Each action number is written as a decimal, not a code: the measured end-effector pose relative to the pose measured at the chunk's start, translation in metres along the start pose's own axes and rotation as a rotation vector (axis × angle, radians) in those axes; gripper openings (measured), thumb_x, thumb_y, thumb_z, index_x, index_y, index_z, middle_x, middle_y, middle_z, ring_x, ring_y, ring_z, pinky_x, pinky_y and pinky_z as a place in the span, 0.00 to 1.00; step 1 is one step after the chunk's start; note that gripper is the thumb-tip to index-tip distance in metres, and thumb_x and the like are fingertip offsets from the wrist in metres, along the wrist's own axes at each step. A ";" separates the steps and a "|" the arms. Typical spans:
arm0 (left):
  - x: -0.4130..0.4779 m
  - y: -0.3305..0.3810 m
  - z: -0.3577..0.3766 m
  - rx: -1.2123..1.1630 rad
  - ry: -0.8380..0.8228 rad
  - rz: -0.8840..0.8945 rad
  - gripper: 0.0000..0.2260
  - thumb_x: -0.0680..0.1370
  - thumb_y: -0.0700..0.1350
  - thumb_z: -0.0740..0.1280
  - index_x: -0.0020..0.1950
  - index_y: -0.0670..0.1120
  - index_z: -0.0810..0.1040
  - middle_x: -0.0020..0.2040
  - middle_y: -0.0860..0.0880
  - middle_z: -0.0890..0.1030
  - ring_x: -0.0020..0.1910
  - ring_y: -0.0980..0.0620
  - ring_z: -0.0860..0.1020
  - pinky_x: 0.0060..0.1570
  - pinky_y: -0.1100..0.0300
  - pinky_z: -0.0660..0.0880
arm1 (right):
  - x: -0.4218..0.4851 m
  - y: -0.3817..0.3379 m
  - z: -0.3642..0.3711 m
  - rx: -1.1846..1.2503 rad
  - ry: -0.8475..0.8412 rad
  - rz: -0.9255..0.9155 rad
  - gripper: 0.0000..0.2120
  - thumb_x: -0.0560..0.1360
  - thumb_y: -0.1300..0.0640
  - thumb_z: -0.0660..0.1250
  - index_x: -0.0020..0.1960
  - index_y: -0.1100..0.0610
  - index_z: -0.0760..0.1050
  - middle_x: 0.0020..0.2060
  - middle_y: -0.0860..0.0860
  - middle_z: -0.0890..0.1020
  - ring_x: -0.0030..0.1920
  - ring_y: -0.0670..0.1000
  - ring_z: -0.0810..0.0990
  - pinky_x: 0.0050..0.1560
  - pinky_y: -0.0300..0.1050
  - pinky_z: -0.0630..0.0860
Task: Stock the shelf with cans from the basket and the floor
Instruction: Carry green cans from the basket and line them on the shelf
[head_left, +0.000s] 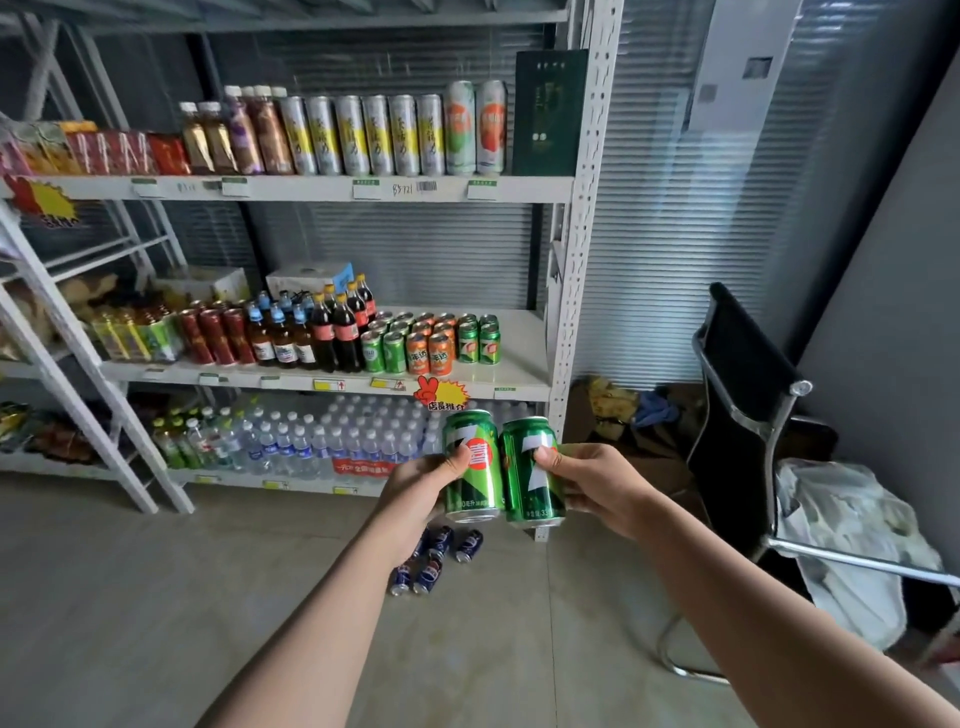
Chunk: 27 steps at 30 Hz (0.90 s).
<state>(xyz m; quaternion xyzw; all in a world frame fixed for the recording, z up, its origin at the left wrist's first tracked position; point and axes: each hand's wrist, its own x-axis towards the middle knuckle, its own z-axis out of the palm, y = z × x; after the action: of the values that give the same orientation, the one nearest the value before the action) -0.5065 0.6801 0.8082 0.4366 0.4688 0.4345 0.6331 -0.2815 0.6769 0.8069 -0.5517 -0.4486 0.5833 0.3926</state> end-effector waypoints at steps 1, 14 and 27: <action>0.018 0.002 0.002 -0.001 0.013 -0.003 0.19 0.66 0.56 0.73 0.51 0.45 0.81 0.51 0.48 0.84 0.54 0.52 0.79 0.50 0.57 0.73 | 0.017 -0.003 -0.009 0.008 -0.009 -0.003 0.27 0.61 0.43 0.76 0.50 0.63 0.81 0.24 0.44 0.72 0.26 0.43 0.70 0.34 0.38 0.70; 0.219 0.031 0.014 -0.033 0.069 -0.021 0.14 0.69 0.59 0.73 0.50 0.53 0.82 0.54 0.57 0.81 0.55 0.58 0.74 0.64 0.53 0.64 | 0.212 -0.065 -0.058 -0.005 -0.111 -0.024 0.28 0.66 0.43 0.77 0.50 0.67 0.79 0.33 0.53 0.73 0.38 0.52 0.72 0.47 0.46 0.73; 0.403 0.065 -0.046 0.149 -0.140 -0.027 0.24 0.68 0.60 0.75 0.61 0.53 0.79 0.57 0.57 0.84 0.61 0.55 0.78 0.69 0.51 0.67 | 0.385 -0.084 -0.051 0.037 0.003 0.090 0.23 0.68 0.43 0.76 0.49 0.63 0.80 0.27 0.49 0.73 0.29 0.47 0.72 0.34 0.40 0.69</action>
<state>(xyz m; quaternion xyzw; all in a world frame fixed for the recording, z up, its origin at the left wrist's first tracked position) -0.4868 1.0892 0.7759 0.5055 0.4600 0.3583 0.6360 -0.2662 1.0726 0.7756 -0.5648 -0.4118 0.6079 0.3767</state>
